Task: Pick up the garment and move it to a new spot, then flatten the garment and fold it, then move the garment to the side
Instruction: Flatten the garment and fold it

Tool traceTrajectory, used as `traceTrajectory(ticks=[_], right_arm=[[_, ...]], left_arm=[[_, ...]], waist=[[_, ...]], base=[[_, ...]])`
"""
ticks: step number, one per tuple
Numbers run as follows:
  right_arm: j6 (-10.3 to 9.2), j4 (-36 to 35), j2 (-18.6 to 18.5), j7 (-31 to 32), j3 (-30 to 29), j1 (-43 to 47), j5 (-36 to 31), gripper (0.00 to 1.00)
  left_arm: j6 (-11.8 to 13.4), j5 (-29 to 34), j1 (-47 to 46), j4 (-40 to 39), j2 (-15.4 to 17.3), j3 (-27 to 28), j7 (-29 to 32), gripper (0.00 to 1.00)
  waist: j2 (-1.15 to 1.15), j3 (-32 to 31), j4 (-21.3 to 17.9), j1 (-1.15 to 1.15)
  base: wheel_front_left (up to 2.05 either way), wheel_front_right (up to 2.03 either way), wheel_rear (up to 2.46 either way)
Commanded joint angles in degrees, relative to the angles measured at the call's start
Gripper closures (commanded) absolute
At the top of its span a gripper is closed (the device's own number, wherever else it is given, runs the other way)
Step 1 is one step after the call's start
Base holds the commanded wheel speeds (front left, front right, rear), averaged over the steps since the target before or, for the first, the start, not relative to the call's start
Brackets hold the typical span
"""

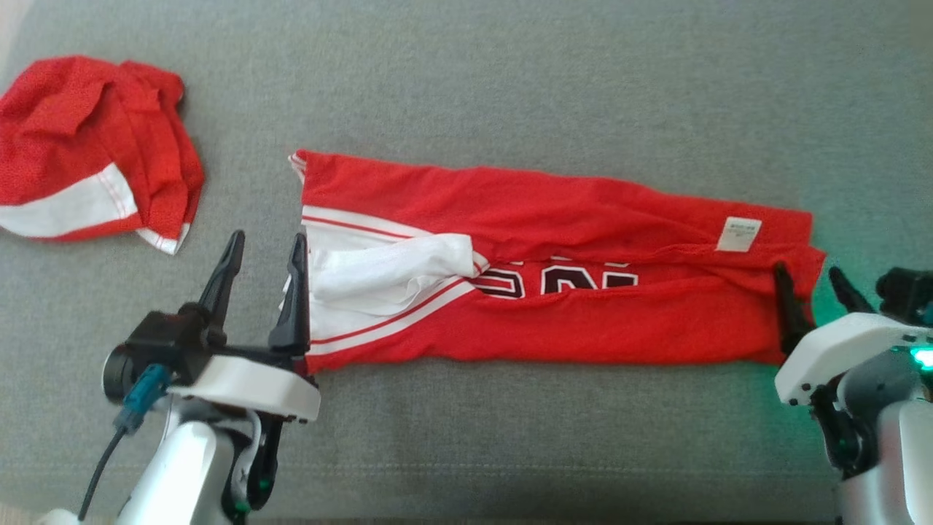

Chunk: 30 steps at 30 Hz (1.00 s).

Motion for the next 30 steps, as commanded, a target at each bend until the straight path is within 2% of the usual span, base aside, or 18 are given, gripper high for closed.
traceTrajectory(ticks=[1,13,14,15,23,30], right_arm=[[-0.04,-1.61,-0.12,1.93,0.80,-2.08,-0.16,0.00],[-0.04,-2.17,0.81,12.21,-0.58,-1.78,5.44,0.00],[-0.04,-2.39,0.83,13.13,-0.43,-1.55,6.07,0.56],[-0.04,-2.85,0.84,13.49,-0.23,-1.43,6.82,1.00],[-0.04,-6.64,0.87,10.24,-0.92,-0.87,7.14,1.00],[-0.04,-9.02,0.70,7.37,-6.53,-0.45,4.30,1.00]], left_arm=[[-0.27,0.35,-2.76,-1.05,0.55,2.05,-0.75,0.00],[-1.11,0.97,-4.14,0.67,-0.27,2.79,-1.20,0.00],[-1.12,1.00,-4.20,0.72,-0.32,2.93,-1.21,0.00],[-1.14,1.04,-4.26,0.74,-0.36,3.08,-1.22,0.00],[-1.36,1.36,-3.81,0.85,-0.61,4.11,-1.26,0.00],[-1.45,1.51,-2.74,0.82,-0.88,4.75,-1.26,0.00]], waist=[[0.00,1.29,0.53,0.00],[0.00,2.87,0.38,0.00],[0.00,2.95,0.33,0.00],[0.00,3.04,0.28,0.00],[0.00,2.20,-0.58,0.00],[0.00,0.59,-1.35,0.00]], base=[[0.00,0.00,0.00],[0.00,0.00,0.00],[0.00,0.00,0.00],[0.00,0.00,0.00],[0.00,0.00,0.00],[0.00,0.00,0.00]])
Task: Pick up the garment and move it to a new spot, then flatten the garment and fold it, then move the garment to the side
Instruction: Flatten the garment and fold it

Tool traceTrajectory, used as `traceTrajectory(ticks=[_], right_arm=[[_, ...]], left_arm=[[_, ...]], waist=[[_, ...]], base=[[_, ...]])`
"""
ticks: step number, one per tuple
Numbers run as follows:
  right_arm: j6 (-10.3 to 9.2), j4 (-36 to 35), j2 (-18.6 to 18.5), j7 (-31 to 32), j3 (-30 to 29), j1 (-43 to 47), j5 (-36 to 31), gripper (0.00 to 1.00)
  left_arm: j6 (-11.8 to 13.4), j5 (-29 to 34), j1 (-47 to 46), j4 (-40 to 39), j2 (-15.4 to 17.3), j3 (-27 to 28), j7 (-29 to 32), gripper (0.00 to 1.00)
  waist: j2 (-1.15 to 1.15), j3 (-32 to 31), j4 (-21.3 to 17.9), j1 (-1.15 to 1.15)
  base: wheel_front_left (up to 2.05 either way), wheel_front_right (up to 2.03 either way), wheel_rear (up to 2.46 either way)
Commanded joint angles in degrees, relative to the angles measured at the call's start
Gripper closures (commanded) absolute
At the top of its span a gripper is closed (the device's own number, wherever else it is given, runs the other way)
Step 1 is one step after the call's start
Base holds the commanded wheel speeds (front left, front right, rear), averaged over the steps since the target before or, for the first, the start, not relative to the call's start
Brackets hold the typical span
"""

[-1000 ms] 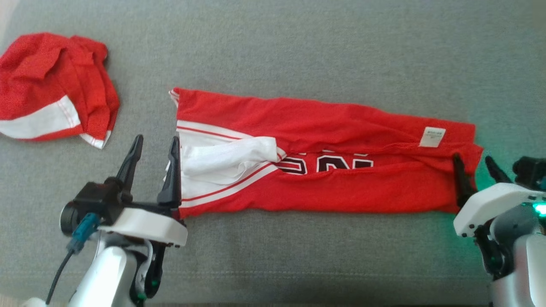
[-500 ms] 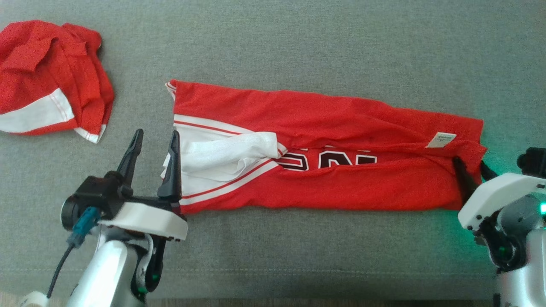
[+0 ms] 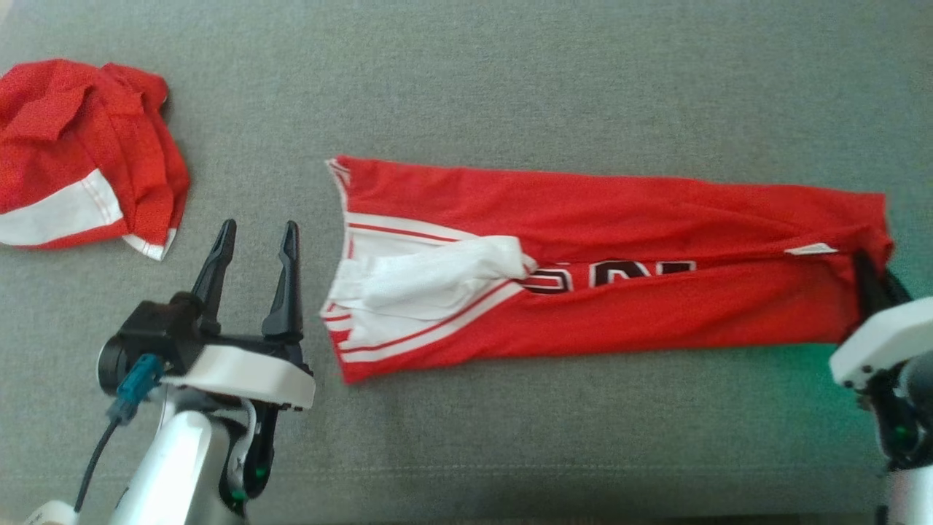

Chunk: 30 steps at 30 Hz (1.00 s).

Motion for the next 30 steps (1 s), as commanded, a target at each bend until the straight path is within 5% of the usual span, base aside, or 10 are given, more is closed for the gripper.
traceTrajectory(ticks=[1,8,19,24,30], right_arm=[[-0.04,-2.45,-0.96,-0.70,-0.06,-0.07,-0.36,1.00],[-0.04,-2.31,-2.57,-0.64,0.15,-1.38,0.91,1.00],[-0.04,-10.65,-0.58,9.02,18.85,-5.42,16.04,1.00],[-0.04,-6.77,-0.51,6.96,27.19,-7.31,24.74,1.00],[-0.04,6.42,-0.49,-2.80,43.46,-13.17,36.33,1.00]], left_arm=[[0.06,0.41,-0.66,-1.60,0.75,2.63,-0.69,0.00],[0.03,0.14,0.47,-1.44,0.48,2.97,-0.69,0.00],[0.37,-0.02,1.90,-1.07,0.31,2.50,-0.69,0.00],[0.33,-0.09,1.98,-0.94,0.16,2.00,-0.65,0.00],[-0.02,-0.27,1.73,-0.12,-0.46,0.72,-0.46,0.00]], waist=[[0.00,-0.40,-0.29,0.00],[0.00,-2.08,-0.62,0.00],[0.00,-5.79,0.27,0.00],[0.00,-6.38,2.06,0.00],[0.00,-6.35,6.28,0.00]], base=[[0.00,0.00,0.00],[0.00,0.00,0.00],[0.00,0.00,0.00],[0.00,0.00,0.00],[0.00,0.00,0.00]])
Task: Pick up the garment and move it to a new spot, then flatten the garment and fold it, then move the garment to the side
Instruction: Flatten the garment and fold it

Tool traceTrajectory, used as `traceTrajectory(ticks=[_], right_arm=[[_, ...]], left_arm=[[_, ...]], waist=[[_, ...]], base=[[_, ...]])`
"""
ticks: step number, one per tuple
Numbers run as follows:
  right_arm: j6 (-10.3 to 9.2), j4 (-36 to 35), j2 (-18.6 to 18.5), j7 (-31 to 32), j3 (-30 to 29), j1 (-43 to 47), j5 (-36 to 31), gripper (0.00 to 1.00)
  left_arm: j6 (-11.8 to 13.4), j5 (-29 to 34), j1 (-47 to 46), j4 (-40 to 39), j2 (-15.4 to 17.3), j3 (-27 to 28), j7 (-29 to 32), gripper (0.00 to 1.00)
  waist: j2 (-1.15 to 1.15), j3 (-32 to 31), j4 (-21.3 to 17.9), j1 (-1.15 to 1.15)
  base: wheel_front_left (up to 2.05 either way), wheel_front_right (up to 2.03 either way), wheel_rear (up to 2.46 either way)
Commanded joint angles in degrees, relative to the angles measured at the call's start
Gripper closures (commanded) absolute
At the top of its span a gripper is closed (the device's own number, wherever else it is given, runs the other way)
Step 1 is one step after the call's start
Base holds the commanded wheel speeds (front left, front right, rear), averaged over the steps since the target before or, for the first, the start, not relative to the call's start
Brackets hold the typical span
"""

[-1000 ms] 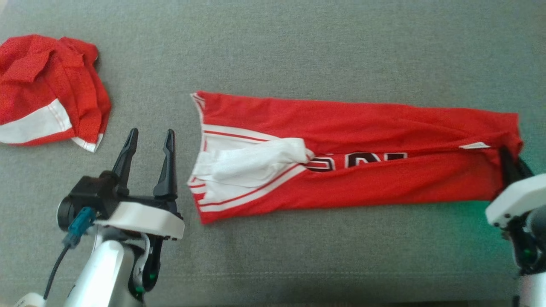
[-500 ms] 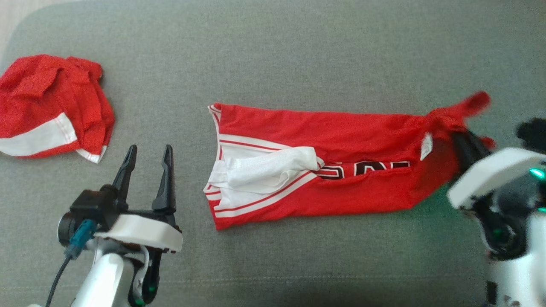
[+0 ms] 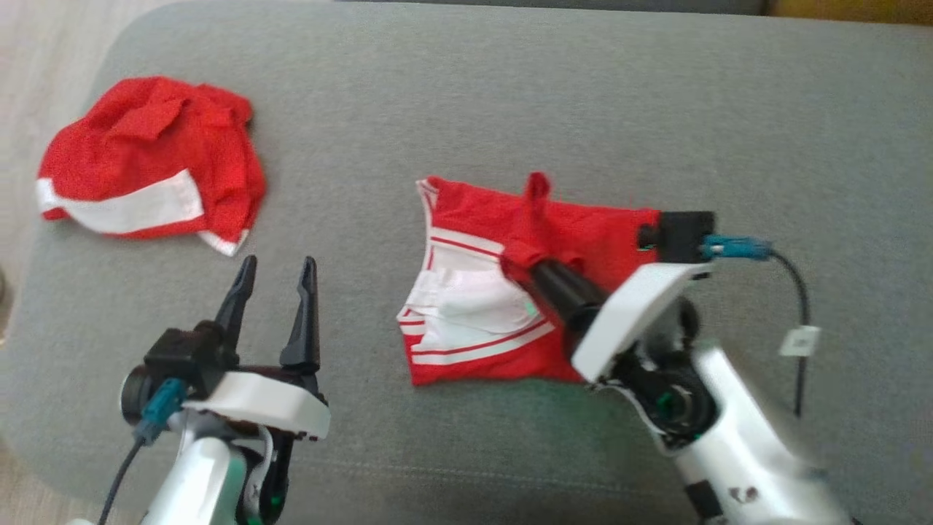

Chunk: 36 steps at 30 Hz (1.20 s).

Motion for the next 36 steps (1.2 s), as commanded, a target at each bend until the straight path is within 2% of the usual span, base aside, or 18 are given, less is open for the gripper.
traceTrajectory(ticks=[1,8,9,10,11,15,20,23,28,36], right_arm=[[-0.04,0.30,0.36,-2.51,3.20,-3.65,2.08,1.00],[-0.04,12.37,0.36,-11.30,13.86,-10.45,8.67,1.00],[-0.04,13.66,0.36,-12.20,14.97,-11.17,9.28,0.72],[-0.04,14.41,0.36,-13.38,16.05,-11.95,9.79,0.08],[-0.04,14.81,0.36,-14.74,17.00,-12.67,10.32,0.00],[-0.04,14.56,0.36,-19.80,19.07,-14.45,13.49,0.00],[-0.04,14.68,0.36,-25.98,17.57,-16.67,11.55,0.00],[-0.04,14.91,-0.87,-28.57,14.53,-16.80,9.02,0.00],[-0.04,14.71,-5.03,-31.82,7.87,-14.55,3.69,0.00],[-0.04,12.83,-10.26,-32.70,-5.27,-6.15,-8.71,0.00]], left_arm=[[-0.10,-0.30,-1.36,-1.35,0.37,1.50,-0.47,0.00],[-0.45,-0.42,-1.92,-0.47,-0.24,0.73,-0.52,0.00],[-0.47,-0.44,-1.97,-0.40,-0.26,0.74,-0.54,0.00],[-0.49,-0.48,-2.00,-0.35,-0.26,0.81,-0.55,0.00],[-0.47,-0.50,-2.03,-0.30,-0.22,0.92,-0.56,0.00],[-0.36,0.04,-2.22,-0.19,0.28,1.06,-0.60,0.00],[-0.09,0.13,-2.25,-0.41,0.56,1.55,-0.64,0.00],[0.09,0.22,-2.19,-0.63,0.77,1.74,-0.65,0.00],[0.46,0.13,-1.78,-1.02,1.26,2.22,-0.66,0.00],[1.13,0.00,-0.73,-2.17,2.68,2.84,-0.13,0.00]], waist=[[0.00,0.18,1.70,0.00],[0.00,1.36,4.10,0.00],[0.00,1.49,4.14,0.00],[0.00,1.68,4.11,0.00],[0.00,1.84,3.97,0.00],[0.00,2.17,3.00,0.00],[0.00,1.89,1.10,0.00],[0.00,1.56,0.04,0.00],[0.00,0.89,-1.72,0.00],[0.00,-0.07,-4.68,0.00]], base=[[0.00,0.00,0.00],[0.00,0.00,0.00],[0.00,0.00,0.00],[0.00,0.00,0.00],[0.00,0.00,0.00],[0.00,0.00,0.00],[0.00,0.00,0.00],[0.00,0.00,0.00],[0.00,0.00,0.00],[0.00,0.00,0.00]])
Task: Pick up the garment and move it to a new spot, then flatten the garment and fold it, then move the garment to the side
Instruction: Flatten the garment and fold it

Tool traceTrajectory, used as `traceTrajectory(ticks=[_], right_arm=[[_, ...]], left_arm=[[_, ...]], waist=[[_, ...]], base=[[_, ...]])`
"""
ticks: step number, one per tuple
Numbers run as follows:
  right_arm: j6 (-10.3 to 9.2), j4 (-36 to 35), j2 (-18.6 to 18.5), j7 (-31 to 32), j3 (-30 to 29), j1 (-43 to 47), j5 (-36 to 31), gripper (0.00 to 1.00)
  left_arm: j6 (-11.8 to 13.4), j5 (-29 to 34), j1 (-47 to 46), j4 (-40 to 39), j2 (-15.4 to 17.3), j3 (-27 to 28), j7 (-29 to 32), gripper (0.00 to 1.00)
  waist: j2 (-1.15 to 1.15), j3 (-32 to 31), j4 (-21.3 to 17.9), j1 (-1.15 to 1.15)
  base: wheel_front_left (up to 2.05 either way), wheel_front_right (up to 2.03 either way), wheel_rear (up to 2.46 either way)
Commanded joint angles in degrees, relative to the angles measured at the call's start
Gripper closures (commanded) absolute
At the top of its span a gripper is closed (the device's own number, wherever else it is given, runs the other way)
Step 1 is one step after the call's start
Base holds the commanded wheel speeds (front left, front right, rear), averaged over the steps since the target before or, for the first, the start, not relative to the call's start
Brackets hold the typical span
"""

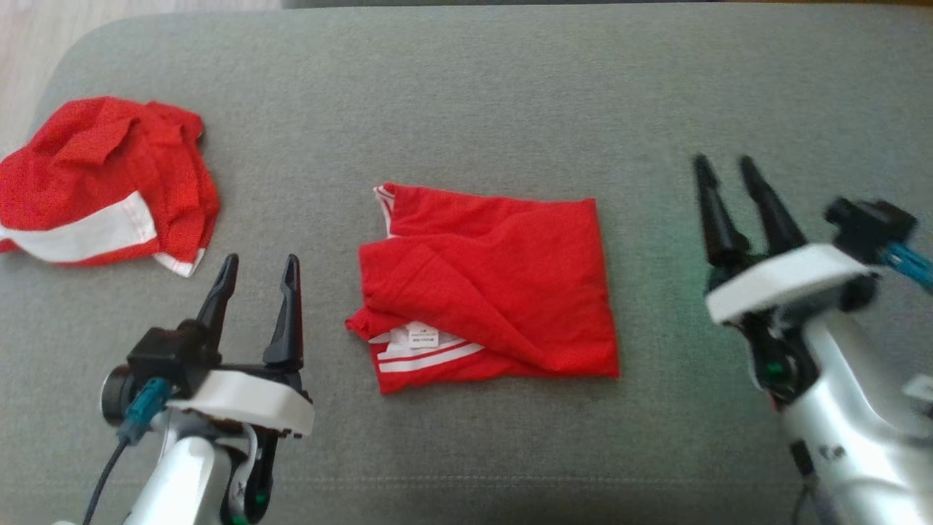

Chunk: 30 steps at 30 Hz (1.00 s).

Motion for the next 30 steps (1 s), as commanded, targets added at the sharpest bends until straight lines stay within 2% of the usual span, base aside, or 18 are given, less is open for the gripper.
traceTrajectory(ticks=[1,2,6,7,14,21,30], right_arm=[[-0.04,-3.37,-0.50,-0.05,-1.88,1.21,-2.68,0.00],[-0.04,-3.37,-0.50,-0.05,-1.88,1.21,-2.68,0.00],[-0.04,-9.84,-0.32,2.31,-8.65,7.70,-12.45,0.00],[-0.04,-9.84,-0.32,2.31,-8.65,7.70,-12.45,0.00],[-0.04,-21.95,3.95,6.91,-14.34,16.16,-22.64,0.00],[-0.04,-30.55,6.84,10.71,-15.96,22.14,-26.54,0.00],[-0.04,-33.36,7.71,13.49,-16.74,23.71,-27.97,0.00]], left_arm=[[0.36,-0.01,-0.71,-2.08,1.56,2.38,-0.12,0.00],[0.36,-0.01,-0.71,-2.08,1.56,2.38,-0.12,0.00],[0.75,-0.11,-0.23,-2.93,2.27,2.65,0.31,0.00],[0.75,-0.11,-0.23,-2.93,2.27,2.65,0.31,0.00],[1.03,-0.28,0.39,-3.56,3.15,2.78,0.75,0.00],[1.29,-0.37,1.79,-3.98,3.93,2.65,1.00,0.00],[1.58,-0.47,2.15,-4.19,4.27,2.19,1.41,0.00]], waist=[[0.00,-0.27,-0.74,0.00],[0.00,-0.27,-0.74,0.00],[0.00,-0.47,-1.80,0.00],[0.00,-0.47,-1.80,0.00],[0.00,-0.98,-2.14,0.00],[0.00,-1.60,-2.32,0.00],[0.00,-1.46,-1.80,0.00]], base=[[0.00,0.00,0.00],[0.00,0.00,0.00],[0.00,0.00,0.00],[0.00,0.00,0.00],[0.00,0.00,0.00],[0.00,0.00,0.00],[0.00,0.00,0.00]])
